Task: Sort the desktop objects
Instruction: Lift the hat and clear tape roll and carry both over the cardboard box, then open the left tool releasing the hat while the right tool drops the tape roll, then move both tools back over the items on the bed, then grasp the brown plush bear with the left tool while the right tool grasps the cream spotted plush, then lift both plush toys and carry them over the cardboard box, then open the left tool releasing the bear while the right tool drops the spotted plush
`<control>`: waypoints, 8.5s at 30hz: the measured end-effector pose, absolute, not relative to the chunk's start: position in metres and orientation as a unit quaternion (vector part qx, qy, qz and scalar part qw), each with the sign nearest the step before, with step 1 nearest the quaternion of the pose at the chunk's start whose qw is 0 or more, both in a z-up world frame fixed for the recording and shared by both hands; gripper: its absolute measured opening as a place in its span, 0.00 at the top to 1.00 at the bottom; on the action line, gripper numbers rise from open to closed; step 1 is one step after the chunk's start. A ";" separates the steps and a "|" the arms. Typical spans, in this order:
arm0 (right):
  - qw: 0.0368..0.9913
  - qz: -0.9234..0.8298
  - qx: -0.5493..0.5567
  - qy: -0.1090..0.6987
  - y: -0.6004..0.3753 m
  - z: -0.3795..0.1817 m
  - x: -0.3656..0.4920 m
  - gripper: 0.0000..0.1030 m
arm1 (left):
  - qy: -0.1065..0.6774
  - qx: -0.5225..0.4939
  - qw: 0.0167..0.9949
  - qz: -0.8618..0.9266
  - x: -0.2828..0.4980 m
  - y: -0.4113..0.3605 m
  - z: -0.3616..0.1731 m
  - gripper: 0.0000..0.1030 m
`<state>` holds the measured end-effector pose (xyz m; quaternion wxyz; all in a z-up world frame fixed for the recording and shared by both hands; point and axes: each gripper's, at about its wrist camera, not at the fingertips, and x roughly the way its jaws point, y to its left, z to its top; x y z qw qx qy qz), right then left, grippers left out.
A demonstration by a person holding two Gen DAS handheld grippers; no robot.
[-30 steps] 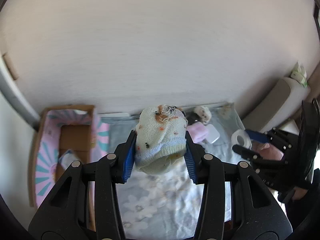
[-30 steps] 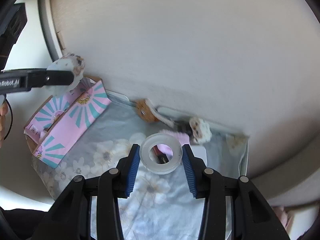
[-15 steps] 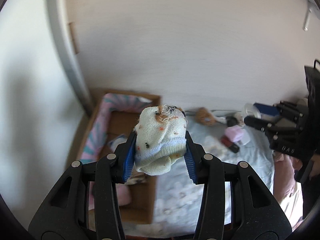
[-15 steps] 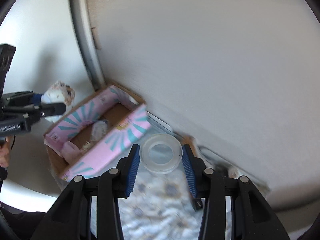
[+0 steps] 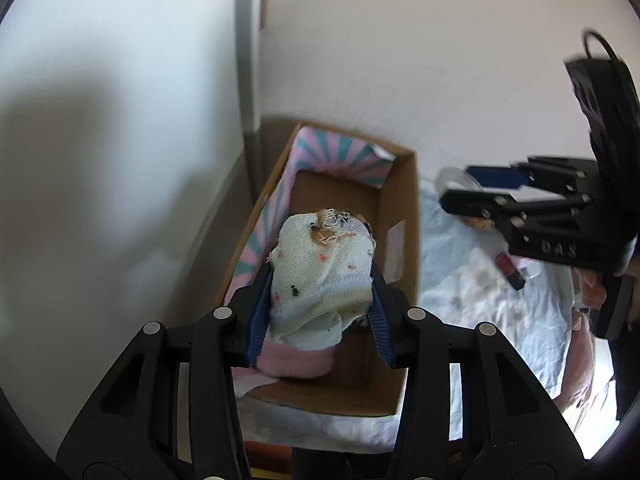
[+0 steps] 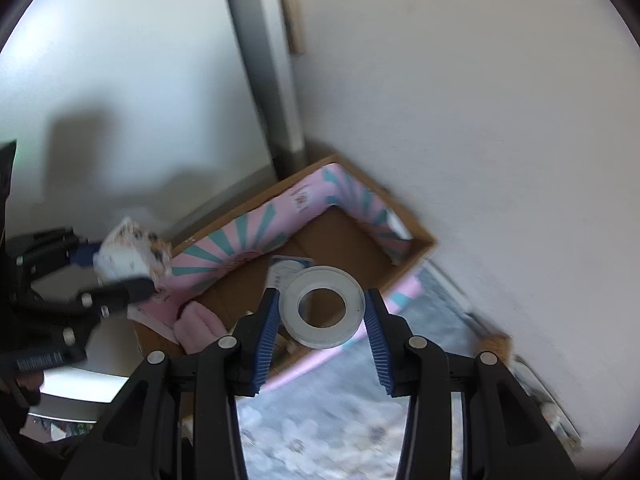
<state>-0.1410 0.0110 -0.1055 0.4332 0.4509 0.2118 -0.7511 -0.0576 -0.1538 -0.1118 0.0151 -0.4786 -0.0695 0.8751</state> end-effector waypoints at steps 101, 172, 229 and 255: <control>0.193 -0.866 0.457 0.060 0.289 -0.048 -0.168 0.13 | 0.024 -0.469 0.132 0.873 -0.099 0.020 -0.099 0.00; 0.212 -0.857 0.469 -0.013 0.340 -0.182 -0.225 0.61 | -0.172 -0.497 0.141 0.839 -0.197 0.137 -0.202 0.69; 0.420 -0.745 0.483 0.189 -0.030 -0.135 -0.153 0.61 | -0.240 -0.453 0.010 0.858 -0.063 -0.205 -0.148 0.69; 0.400 -0.718 0.535 0.196 -0.033 -0.163 -0.149 0.56 | -0.184 -0.500 0.036 0.845 -0.070 -0.189 -0.193 0.66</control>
